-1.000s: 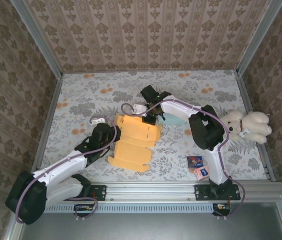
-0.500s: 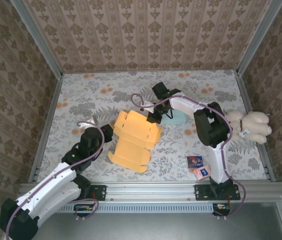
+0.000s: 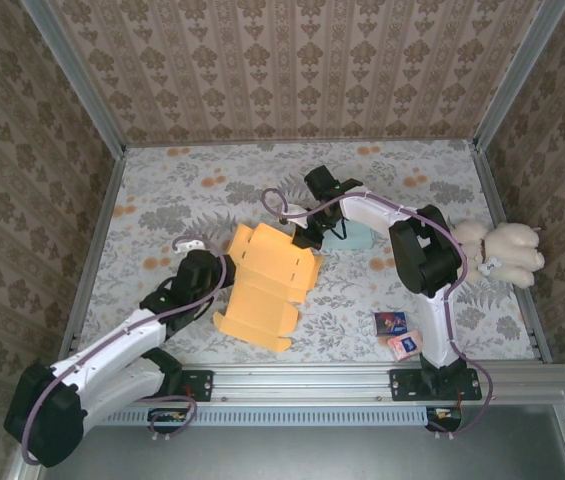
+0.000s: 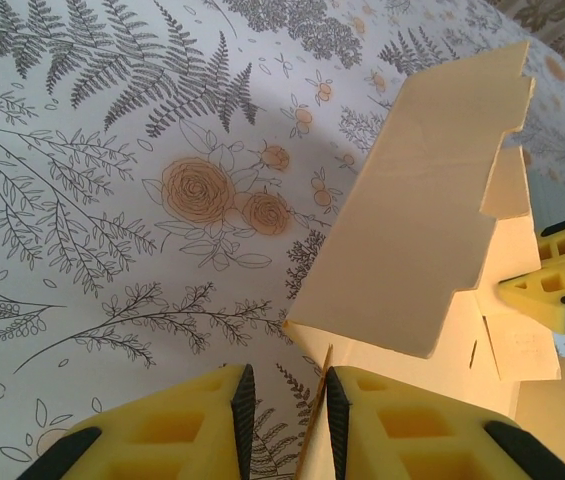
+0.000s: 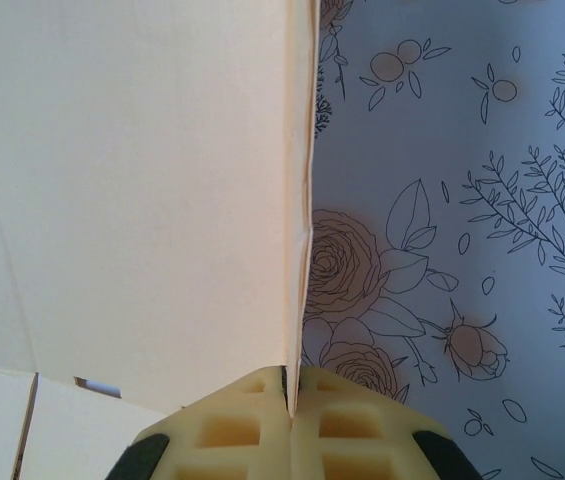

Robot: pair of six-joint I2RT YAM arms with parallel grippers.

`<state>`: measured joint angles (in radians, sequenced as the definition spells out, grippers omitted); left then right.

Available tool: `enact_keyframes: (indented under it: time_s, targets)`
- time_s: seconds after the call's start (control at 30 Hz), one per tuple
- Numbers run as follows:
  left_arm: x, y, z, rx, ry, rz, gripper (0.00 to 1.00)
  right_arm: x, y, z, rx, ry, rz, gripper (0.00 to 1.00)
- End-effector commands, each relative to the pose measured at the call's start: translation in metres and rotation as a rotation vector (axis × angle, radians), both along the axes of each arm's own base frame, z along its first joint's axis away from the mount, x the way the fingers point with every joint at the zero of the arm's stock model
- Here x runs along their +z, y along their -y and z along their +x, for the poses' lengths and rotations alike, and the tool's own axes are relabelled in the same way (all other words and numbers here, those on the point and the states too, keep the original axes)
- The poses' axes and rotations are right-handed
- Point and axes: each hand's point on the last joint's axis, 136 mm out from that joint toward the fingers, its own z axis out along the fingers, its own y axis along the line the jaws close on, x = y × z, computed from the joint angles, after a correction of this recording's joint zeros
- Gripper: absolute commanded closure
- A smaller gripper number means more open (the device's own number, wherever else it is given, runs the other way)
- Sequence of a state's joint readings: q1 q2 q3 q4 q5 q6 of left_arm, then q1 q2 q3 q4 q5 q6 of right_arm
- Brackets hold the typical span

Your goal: Fold the paper box

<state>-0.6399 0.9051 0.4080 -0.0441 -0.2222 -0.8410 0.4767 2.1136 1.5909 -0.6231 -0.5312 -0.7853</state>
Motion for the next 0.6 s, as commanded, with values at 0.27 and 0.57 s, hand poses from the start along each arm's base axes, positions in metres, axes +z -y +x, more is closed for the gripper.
enact_keyframes:
  time_s: [0.27, 0.57]
  targets:
    - [0.024, 0.039, 0.007, -0.113, 0.045, -0.136, 0.72, 0.016, -0.004, 0.006, -0.005, 0.052, 0.012, 1.0]
    - [0.014, 0.067, 0.009, -0.167, 0.017, -0.133, 0.71, 0.014, -0.005, 0.006, -0.006, 0.054, -0.012, 1.0]
